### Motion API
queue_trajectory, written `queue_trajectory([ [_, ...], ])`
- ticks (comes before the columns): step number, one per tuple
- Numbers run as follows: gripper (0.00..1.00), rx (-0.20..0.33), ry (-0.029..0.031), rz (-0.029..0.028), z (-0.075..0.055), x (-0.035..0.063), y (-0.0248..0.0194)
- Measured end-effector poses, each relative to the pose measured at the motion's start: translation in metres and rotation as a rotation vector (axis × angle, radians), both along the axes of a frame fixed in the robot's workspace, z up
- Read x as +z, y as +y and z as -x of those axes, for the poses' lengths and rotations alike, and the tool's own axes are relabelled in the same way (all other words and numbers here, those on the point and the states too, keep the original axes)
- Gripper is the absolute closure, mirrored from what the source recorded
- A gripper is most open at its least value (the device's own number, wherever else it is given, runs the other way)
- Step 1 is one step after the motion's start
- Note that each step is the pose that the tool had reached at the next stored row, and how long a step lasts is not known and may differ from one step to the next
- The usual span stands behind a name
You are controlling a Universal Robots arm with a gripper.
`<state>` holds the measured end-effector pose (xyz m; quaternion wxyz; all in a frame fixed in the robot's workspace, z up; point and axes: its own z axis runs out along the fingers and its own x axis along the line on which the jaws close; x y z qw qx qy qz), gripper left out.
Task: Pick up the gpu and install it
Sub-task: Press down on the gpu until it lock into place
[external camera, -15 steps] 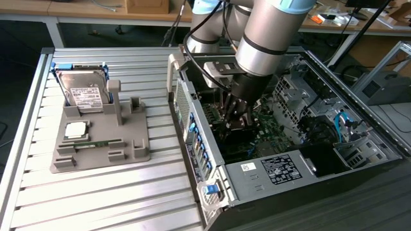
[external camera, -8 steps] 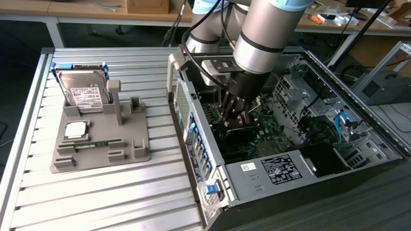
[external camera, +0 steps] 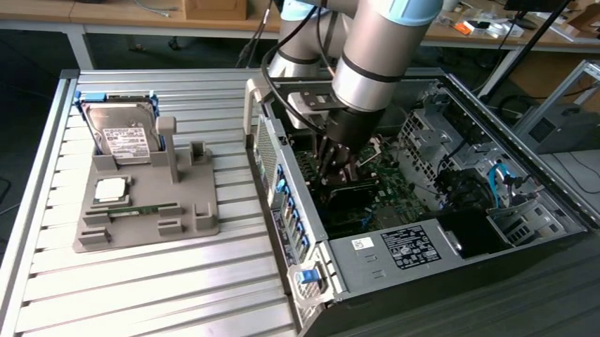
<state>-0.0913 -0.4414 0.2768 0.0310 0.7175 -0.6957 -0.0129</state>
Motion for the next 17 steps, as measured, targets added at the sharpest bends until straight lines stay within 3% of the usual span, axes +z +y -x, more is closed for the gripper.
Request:
queue_trajectory([
  [17, 0.89, 0.012, 0.0002, 0.0005, 0.0006, -0.0078, -0.0027],
])
